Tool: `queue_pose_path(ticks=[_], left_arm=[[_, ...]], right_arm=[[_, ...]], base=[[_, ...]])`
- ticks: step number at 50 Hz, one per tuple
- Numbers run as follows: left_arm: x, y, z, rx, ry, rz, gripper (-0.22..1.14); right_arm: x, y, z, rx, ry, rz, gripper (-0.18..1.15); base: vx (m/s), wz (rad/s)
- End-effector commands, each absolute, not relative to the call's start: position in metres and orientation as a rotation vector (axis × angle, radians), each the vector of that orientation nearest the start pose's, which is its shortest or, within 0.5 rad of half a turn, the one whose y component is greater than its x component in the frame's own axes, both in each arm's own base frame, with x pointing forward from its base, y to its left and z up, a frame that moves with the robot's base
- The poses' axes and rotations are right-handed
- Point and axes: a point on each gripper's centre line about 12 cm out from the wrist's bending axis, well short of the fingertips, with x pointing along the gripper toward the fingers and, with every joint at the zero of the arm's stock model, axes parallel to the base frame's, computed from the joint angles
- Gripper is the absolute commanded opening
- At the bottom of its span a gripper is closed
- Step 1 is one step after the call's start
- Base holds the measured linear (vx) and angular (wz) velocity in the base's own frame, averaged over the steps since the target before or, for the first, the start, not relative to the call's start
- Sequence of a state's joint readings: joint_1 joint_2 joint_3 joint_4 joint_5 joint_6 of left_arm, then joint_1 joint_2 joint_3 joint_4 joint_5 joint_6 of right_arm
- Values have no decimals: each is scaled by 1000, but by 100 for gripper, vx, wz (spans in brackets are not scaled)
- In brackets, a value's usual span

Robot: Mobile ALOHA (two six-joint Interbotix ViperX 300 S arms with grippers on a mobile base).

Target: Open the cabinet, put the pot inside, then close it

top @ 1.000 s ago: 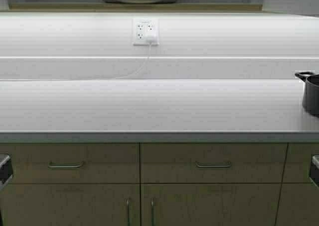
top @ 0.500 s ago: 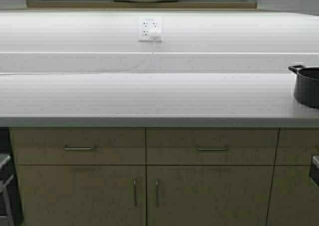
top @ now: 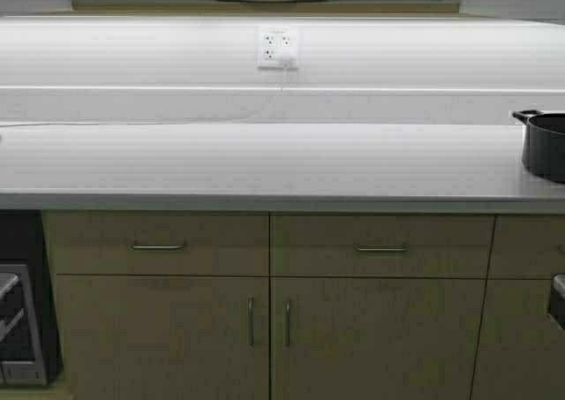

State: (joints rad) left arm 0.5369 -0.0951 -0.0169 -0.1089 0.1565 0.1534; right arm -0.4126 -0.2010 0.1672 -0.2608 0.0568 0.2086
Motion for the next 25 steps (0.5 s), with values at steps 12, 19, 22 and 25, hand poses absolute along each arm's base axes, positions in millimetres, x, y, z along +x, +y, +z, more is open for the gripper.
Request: queue_pose_path(ticks=[12,19,22,25], left_arm=[[450,249,468,38,-3,491,4],[473,235,461,36,-4,447,4],[478,226,462,37,-7,429,4],[481,218,462,36,-8,411,4]], right_arm=[[415,-176,447,-59,18,-414,7],[428,-161,447,-60,14,-370,7],[432,-150,449,-61,8,-346,7],[435,-139,450,-61,5,-321,7]], base=[[1,0],[4,-1],[3,-1],[3,-1]])
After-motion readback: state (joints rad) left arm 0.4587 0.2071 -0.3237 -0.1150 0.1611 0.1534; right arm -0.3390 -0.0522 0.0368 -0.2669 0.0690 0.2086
